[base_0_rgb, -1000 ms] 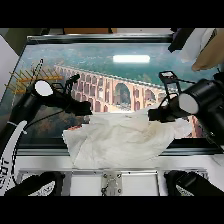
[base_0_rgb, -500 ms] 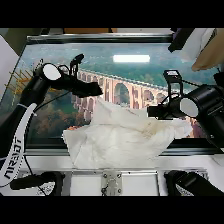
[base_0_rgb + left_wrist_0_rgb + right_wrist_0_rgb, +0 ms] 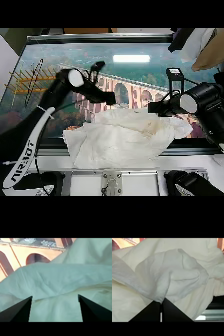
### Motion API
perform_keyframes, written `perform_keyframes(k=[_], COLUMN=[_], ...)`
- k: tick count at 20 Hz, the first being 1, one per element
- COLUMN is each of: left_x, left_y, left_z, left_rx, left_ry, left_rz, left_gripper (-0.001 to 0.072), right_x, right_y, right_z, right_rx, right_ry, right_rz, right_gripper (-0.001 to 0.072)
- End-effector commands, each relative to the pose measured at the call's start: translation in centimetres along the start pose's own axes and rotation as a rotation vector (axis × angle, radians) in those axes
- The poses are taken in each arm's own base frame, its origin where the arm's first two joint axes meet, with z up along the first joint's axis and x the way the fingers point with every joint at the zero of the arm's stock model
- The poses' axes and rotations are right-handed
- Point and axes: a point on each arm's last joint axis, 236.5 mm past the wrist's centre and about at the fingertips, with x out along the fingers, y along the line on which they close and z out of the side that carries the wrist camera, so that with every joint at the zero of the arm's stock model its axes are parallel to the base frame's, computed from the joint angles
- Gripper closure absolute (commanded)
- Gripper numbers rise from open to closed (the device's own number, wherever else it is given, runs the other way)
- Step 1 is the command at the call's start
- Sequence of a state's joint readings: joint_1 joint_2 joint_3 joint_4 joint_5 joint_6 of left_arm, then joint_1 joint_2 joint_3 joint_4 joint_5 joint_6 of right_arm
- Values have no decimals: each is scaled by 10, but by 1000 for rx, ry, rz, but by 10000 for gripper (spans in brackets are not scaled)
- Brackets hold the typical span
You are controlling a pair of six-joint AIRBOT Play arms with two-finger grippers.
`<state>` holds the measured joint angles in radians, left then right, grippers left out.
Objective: Fold the clothes and pants, and hang the long-sleeved shirts on hangers.
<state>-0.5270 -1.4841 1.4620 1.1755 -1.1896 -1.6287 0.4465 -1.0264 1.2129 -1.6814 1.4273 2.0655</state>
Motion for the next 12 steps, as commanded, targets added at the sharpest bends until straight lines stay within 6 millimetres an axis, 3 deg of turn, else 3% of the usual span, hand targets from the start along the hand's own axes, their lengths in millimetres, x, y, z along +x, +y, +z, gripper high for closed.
perform_keyframes(k=[1, 4, 7, 12], left_x=[40, 50, 45, 73], left_y=[-38, -51, -42, -2], left_z=[-42, -52, -23, -11], left_rx=[182, 308, 313, 146], left_ry=[56, 10, -146, -148], left_rz=[98, 257, 414, 451], left_gripper=[85, 84, 84, 84], right_x=[-1, -1, -2, -5], right_y=[2, 2, 2, 3], right_z=[4, 4, 3, 2], right_rx=[2, 2, 2, 4], right_ry=[-17, -16, -17, -21], right_rz=[10, 11, 12, 23], right_gripper=[702, 702, 701, 702])
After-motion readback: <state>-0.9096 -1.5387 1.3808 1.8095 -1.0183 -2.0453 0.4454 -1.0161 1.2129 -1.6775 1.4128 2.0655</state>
